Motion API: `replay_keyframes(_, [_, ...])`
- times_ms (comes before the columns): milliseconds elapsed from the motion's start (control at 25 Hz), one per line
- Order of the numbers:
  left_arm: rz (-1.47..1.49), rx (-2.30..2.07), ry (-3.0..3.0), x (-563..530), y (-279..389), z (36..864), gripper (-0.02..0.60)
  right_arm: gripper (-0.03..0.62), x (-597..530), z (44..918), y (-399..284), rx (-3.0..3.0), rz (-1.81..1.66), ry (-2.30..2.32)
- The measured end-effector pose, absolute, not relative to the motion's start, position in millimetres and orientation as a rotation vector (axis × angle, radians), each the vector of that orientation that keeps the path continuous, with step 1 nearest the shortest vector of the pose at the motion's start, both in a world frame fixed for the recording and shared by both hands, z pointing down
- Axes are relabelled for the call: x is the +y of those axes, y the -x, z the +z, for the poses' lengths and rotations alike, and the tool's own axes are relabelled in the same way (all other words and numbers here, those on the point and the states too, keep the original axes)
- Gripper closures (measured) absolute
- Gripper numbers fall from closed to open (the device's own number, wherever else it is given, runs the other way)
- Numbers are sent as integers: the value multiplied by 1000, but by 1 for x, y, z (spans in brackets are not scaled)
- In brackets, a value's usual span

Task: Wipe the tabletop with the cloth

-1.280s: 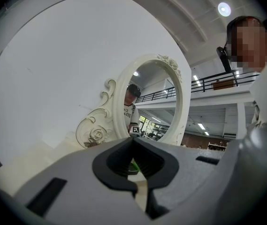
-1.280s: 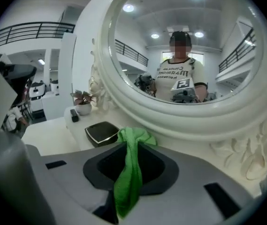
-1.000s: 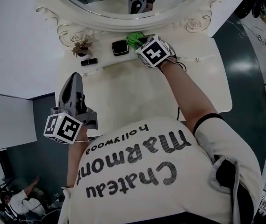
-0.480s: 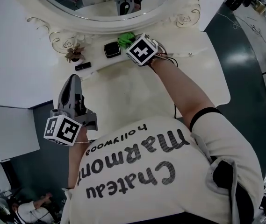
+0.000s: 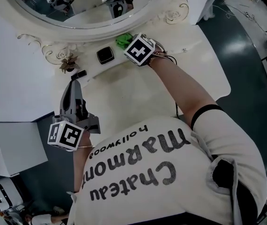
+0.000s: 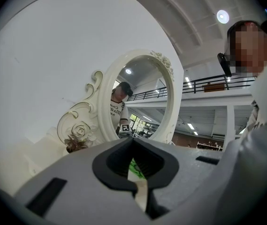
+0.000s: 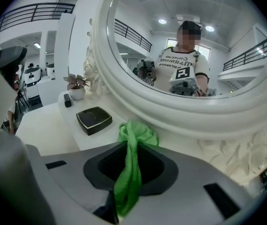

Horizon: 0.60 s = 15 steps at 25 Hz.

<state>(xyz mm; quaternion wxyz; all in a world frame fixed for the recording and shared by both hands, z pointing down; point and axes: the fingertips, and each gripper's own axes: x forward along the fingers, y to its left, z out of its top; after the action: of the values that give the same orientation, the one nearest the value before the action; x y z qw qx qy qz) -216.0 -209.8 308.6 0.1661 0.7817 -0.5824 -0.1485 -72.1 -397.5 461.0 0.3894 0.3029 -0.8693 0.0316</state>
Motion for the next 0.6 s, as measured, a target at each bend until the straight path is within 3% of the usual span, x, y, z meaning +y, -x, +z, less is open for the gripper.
replay_keyframes(600, [-416,-1586,-2256,-239,197,312,573,514,-432,457,-20,-2180,210,-980])
